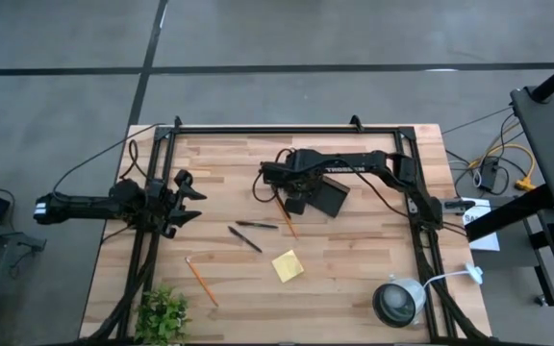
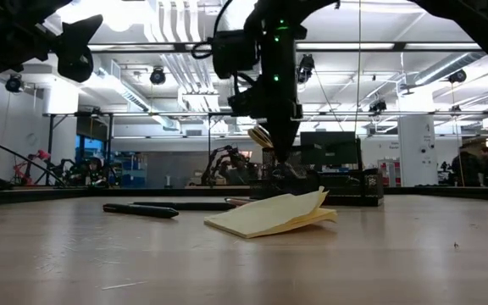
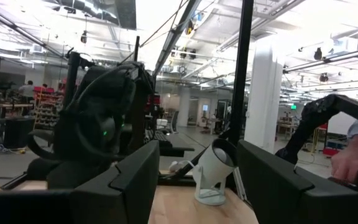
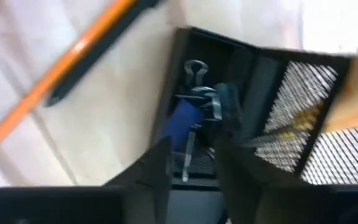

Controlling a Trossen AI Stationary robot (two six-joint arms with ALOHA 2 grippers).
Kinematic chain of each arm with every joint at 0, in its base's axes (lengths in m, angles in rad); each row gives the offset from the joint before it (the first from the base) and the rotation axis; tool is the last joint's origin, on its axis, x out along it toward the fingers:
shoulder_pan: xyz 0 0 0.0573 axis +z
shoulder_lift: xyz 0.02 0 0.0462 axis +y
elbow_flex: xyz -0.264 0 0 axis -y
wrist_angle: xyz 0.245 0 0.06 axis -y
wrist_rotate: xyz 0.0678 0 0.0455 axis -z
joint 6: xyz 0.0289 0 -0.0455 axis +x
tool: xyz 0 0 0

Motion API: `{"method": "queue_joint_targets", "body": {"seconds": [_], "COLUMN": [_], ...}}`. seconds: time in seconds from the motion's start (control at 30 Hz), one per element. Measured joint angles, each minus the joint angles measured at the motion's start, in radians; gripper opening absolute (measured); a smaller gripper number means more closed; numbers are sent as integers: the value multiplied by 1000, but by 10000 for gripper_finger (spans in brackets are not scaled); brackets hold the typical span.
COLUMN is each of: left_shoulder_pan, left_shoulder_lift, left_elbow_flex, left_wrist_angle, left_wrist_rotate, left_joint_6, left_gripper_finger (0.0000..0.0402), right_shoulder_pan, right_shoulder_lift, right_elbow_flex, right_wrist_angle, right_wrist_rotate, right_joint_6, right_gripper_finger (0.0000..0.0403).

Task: Pick and place office supplies into organizer
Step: Put the black binder clip into the black desk organizer, then put the middle black pen into the black desk organizer

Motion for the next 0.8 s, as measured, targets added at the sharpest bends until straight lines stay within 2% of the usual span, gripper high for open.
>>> {"method": "queue_joint_targets", "body": {"seconds": [0.07, 0.2, 0.33, 0.53, 0.8], "left_shoulder_pan": [0, 0, 0, 0, 0], "left_shoulder_lift": [-1, -1, -1, -1, -1], "left_elbow_flex": [0, 0, 0, 0, 0], "left_wrist_angle": [0, 0, 0, 0, 0], "left_wrist_rotate": [0, 0, 0, 0, 0], "left_joint_6": [0, 0, 0, 0, 0], "left_gripper_finger": [201, 201, 201, 201, 201], "right_shoulder_pan": [17, 82, 147, 168, 172], "right_shoulder_lift": [0, -5, -6, 46, 126], "right_elbow_flex": [12, 31, 28, 21, 29], "right_wrist_angle": [24, 129, 250, 368, 411], "right_wrist_rotate": [-34, -195, -216, -211, -211], "right_joint_6": [-91, -367, -510, -385, -189], "right_gripper_finger": [142, 172, 179, 173, 162]}}
